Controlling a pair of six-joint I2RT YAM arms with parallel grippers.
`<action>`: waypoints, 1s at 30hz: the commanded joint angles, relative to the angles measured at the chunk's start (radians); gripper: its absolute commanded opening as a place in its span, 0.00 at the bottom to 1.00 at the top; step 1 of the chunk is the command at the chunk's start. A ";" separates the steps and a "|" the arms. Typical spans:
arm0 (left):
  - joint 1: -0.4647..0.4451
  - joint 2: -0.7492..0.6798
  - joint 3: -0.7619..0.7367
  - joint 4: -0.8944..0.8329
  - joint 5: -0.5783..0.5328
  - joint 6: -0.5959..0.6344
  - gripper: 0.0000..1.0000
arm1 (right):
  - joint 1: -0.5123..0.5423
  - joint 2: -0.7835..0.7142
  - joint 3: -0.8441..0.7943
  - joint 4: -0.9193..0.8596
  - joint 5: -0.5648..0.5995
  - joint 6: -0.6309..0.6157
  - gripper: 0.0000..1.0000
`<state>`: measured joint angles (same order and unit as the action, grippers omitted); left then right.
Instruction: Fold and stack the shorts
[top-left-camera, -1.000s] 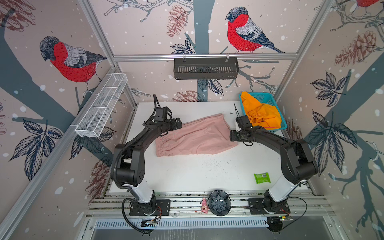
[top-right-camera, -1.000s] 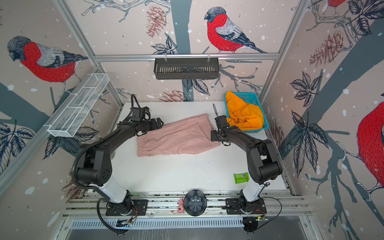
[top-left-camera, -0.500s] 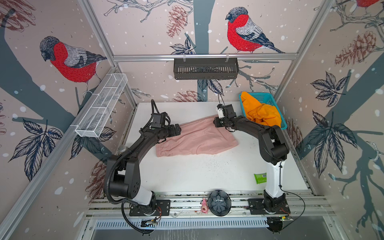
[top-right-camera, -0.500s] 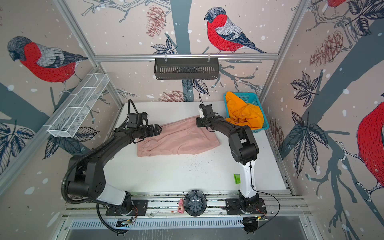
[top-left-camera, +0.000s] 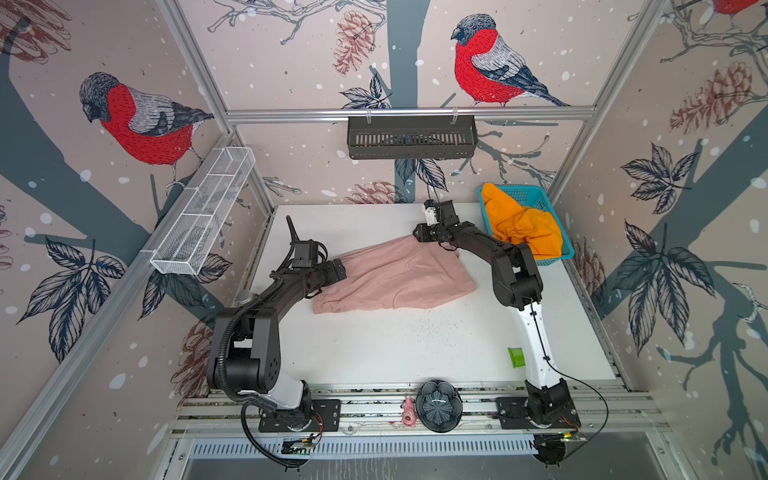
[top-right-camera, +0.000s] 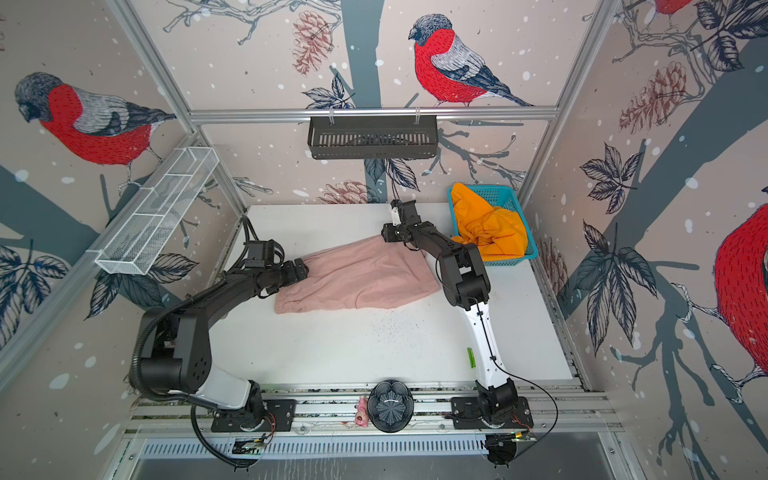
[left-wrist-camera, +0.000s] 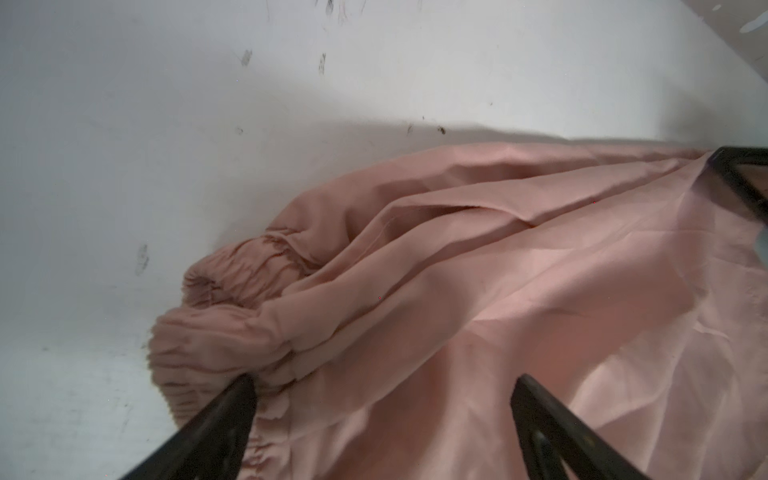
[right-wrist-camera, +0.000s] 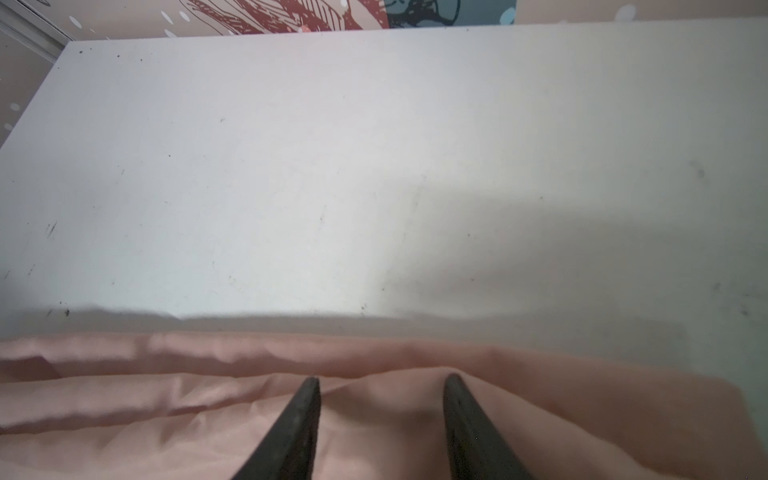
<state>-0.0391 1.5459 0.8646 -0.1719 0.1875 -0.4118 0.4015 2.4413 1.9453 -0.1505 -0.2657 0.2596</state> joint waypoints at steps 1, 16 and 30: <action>0.003 0.020 -0.018 0.083 0.023 0.005 0.97 | -0.003 -0.028 0.012 -0.018 -0.023 -0.025 0.55; -0.010 0.051 -0.104 0.193 0.100 -0.007 0.97 | 0.085 -0.626 -0.744 0.067 0.055 0.012 0.67; -0.103 -0.018 -0.061 0.084 0.049 -0.001 0.97 | 0.063 -0.723 -1.149 0.219 0.154 0.089 0.64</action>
<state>-0.1211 1.5482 0.7822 -0.0322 0.2466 -0.4194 0.4892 1.7264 0.8261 0.0803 -0.1730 0.3317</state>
